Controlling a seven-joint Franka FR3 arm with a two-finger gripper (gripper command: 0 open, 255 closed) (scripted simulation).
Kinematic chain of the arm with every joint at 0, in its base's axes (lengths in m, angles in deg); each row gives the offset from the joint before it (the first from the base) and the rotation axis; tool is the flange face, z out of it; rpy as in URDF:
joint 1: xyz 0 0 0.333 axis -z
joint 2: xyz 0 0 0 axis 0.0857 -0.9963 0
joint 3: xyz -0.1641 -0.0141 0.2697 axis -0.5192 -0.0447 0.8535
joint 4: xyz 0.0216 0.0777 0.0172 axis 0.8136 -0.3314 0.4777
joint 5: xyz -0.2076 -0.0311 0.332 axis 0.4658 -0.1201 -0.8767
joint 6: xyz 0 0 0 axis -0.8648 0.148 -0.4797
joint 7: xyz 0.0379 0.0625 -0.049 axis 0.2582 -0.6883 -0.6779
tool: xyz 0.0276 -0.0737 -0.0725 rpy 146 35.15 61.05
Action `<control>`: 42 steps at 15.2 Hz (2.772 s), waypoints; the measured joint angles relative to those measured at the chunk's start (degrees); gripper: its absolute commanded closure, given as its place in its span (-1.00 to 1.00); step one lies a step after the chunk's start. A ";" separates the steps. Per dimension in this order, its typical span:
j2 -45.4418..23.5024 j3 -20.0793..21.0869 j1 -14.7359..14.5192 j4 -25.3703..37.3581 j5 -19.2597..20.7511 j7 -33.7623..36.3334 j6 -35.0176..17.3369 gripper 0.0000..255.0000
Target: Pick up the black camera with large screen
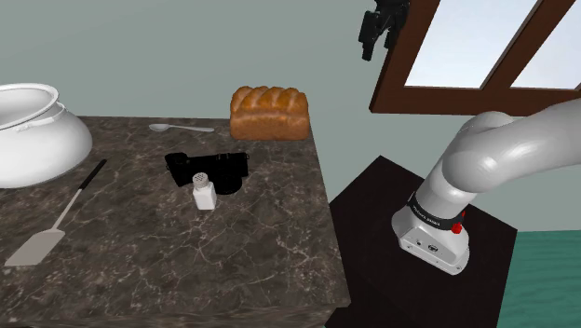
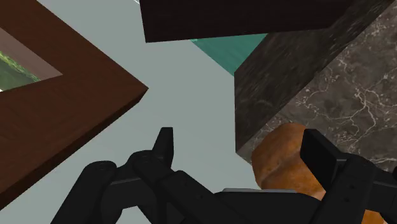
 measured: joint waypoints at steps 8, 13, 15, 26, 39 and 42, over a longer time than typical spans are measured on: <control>-8.07 2.34 -3.82 0.03 -2.31 -1.75 -8.56 -1.00; -14.81 4.25 -6.73 0.95 -3.77 -3.75 -14.98 -1.00; -18.08 5.08 -7.79 2.32 -4.21 -4.58 -17.17 -1.00; -35.01 10.76 -13.46 9.14 -5.22 -7.92 -28.71 -1.00; -54.55 17.17 -20.20 22.94 -1.57 -10.91 -35.52 -1.00; -57.17 18.04 -21.33 24.05 -0.75 -11.73 -37.18 -1.00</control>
